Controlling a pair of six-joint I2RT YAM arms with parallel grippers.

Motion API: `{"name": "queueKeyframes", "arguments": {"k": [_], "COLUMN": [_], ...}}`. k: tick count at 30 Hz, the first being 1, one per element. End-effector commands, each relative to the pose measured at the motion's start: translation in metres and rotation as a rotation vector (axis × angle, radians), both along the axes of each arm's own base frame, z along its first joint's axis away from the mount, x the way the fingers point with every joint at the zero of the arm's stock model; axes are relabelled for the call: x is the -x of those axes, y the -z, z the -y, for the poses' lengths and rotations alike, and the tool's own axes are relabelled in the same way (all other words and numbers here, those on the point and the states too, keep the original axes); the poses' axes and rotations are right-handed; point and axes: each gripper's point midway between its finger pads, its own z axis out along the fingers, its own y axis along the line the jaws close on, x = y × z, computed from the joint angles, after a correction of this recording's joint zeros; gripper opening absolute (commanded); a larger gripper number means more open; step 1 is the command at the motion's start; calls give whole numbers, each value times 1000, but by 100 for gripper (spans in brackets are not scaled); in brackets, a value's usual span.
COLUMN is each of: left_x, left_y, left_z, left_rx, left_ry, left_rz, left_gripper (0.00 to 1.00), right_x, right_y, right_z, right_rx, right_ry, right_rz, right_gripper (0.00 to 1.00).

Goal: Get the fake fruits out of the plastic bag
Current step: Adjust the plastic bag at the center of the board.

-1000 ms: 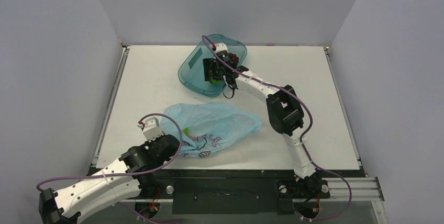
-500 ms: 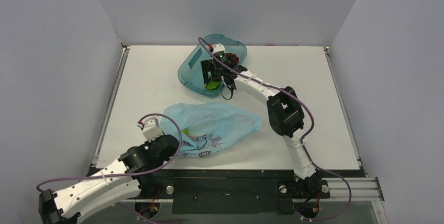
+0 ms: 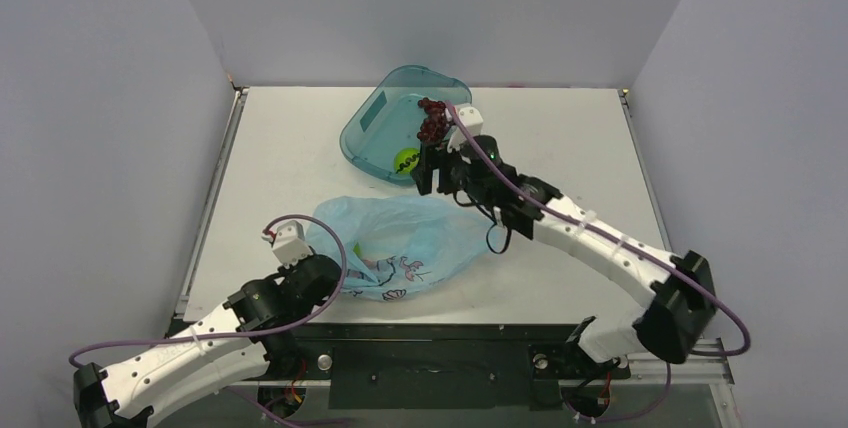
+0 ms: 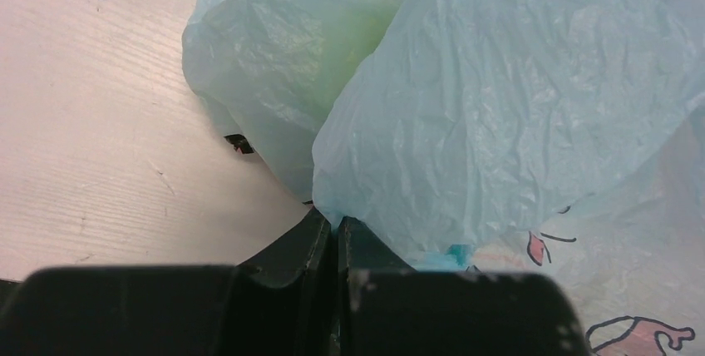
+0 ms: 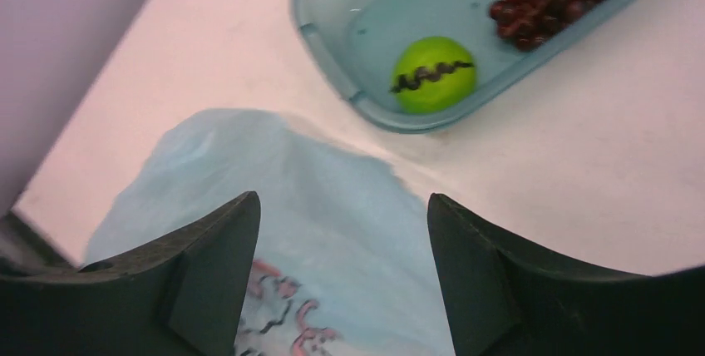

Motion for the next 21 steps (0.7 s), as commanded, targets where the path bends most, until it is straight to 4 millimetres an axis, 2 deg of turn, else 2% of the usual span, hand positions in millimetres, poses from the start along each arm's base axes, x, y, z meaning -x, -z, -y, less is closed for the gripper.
{"name": "queueKeyframes", "arguments": {"k": [1,2,3,4,5,6,7,8,9,10,11,12,13,14,15,16,17,19,21], "left_x": [-17,-18,-21,-23,-26,-28,-32,-34,-39,-41,-46,-47,-51,-52,-54,-52,-51,-47,-43], "left_y": [-42,-45,-52,-55,-64,-67,-77,-82,-92,-106,-111,-125,-129,-146,-145,-159,-156,-162,-158], "left_z": [17,17,19,20,23,24,28,31,37,44,52,64,76,90,101,113,121,127,123], "left_rx": [77,74,72,70,70,65,62,60,55,63,61,73,73,92,78,98,84,100,124], "left_ry": [9,9,12,14,20,24,37,44,61,89,109,162,193,255,287,339,360,371,365], "left_rz": [99,103,117,124,142,150,165,172,185,199,200,208,204,212,188,183,157,150,160], "left_gripper": [0,0,0,0,0,0,0,0,0,0,0,0,0,0,0,0,0,0,0], "right_x": [71,79,99,111,118,126,130,130,130,126,125,118,117,110,108,102,99,93,90], "right_y": [-5,-8,8,11,30,36,55,59,78,79,93,101,105,111,113,117,118,121,121], "right_z": [-21,-27,-31,-40,-40,-47,-49,-54,-55,-58,-60,-62,-64,-64,-66,-65,-65,-62,-60], "right_rx": [-133,-181,-183,-202,-177,-185,-163,-188,-171,-204,-198,-216,-228,-246,-261,-289,-301,-335,-344], "right_ry": [-193,-216,-267,-303,-313,-330,-335,-329,-323,-304,-301,-284,-284,-263,-267,-256,-251,-236,-233], "right_rz": [27,41,17,21,-9,-24,-62,-80,-116,-127,-158,-177,-192,-210,-225,-241,-248,-268,-261], "right_gripper": [66,62,60,57,56,54,52,50,49,48,47,47,46,45,44,43,43,43,44]}}
